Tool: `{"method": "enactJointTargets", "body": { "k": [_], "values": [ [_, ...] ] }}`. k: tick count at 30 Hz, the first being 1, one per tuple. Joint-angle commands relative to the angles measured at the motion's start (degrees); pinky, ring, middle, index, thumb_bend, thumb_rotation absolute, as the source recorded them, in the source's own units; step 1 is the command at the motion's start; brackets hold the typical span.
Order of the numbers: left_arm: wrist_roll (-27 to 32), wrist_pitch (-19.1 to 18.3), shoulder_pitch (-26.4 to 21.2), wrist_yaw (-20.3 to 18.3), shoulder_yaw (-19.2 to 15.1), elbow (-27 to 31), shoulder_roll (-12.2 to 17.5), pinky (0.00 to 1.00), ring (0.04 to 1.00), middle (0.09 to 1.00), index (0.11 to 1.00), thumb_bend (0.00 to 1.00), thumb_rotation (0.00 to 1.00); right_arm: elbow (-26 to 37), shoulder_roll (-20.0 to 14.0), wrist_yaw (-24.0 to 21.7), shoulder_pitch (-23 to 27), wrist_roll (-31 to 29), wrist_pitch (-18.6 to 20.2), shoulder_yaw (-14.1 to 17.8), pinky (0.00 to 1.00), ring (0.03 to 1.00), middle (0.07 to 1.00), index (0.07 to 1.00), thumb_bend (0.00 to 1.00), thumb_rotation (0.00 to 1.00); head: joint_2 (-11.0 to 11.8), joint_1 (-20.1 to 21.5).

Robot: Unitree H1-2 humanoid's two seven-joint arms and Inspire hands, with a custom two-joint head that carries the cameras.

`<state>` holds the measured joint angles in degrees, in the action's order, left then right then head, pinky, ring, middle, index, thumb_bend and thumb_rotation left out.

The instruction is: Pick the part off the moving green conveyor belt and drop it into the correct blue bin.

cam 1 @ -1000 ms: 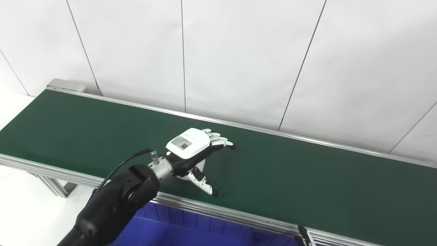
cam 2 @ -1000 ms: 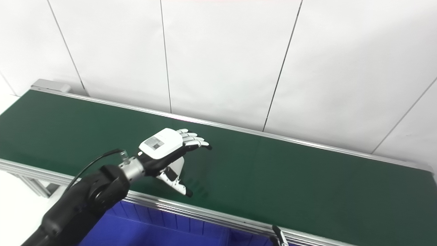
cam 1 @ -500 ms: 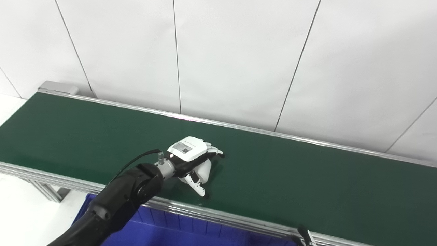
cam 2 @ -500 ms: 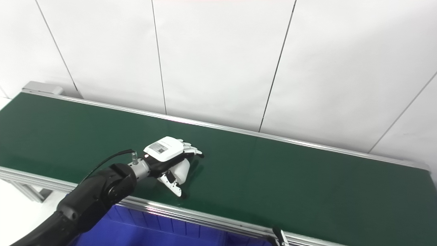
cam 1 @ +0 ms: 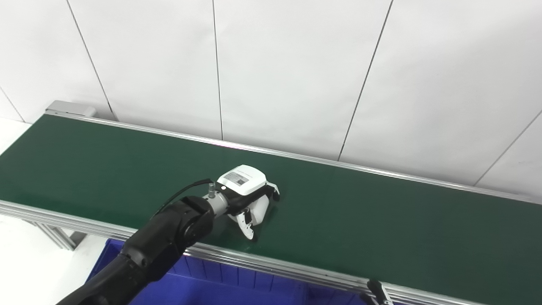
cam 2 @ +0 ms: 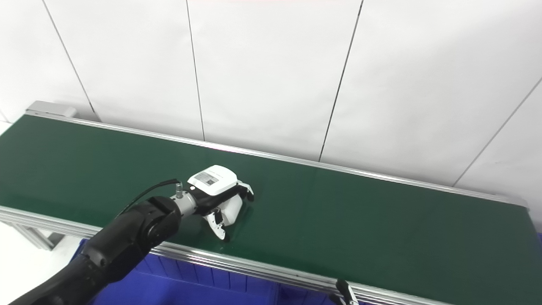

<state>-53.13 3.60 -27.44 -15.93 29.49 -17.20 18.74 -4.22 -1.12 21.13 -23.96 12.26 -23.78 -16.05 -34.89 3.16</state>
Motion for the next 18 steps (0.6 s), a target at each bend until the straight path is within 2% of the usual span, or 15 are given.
{"method": "enactJointTargets", "body": {
  "k": [1, 4, 11, 15, 18],
  "values": [
    [-1.12, -2.75, -1.39, -2.12, -0.77, 0.67, 2.61, 0.36, 0.436, 0.504, 0.525, 0.56, 0.02, 1.65, 0.42, -0.78, -0.14, -0.16, -3.10, 0.38, 0.90, 0.814, 0.890, 0.900, 0.71, 0.94, 0.02, 0.02],
    [-0.61, -5.18, -1.21, -5.86, -0.97, 2.87, 2.34, 0.31, 0.383, 0.451, 0.516, 0.52, 0.00, 1.67, 0.65, -1.40, -0.18, -0.50, -3.11, 0.70, 0.91, 0.814, 0.889, 0.903, 0.72, 0.93, 0.02, 0.02],
    [-1.13, -11.19, -0.93, -14.50, -0.92, 11.39, 2.25, 0.31, 0.386, 0.440, 0.513, 0.52, 0.00, 2.10, 1.09, -2.30, -0.47, -0.31, -3.10, 1.42, 0.90, 0.807, 0.888, 0.907, 0.72, 0.92, -0.62, 0.19],
    [-0.23, -13.68, 0.33, -18.87, -2.00, 20.56, 2.50, 0.33, 0.410, 0.472, 0.498, 0.52, 0.00, 3.33, 1.63, -2.96, -1.15, 0.30, -3.02, 1.80, 0.89, 0.802, 0.893, 0.906, 0.71, 0.92, -2.83, 0.43],
    [0.73, -13.89, 1.96, -20.40, -2.76, 26.43, 2.95, 0.32, 0.399, 0.509, 0.505, 0.51, 0.00, 5.00, 2.24, -3.71, -1.91, 1.35, -1.97, 2.32, 0.88, 0.796, 0.896, 0.909, 0.72, 0.94, -4.14, 0.56]
  ]
}}
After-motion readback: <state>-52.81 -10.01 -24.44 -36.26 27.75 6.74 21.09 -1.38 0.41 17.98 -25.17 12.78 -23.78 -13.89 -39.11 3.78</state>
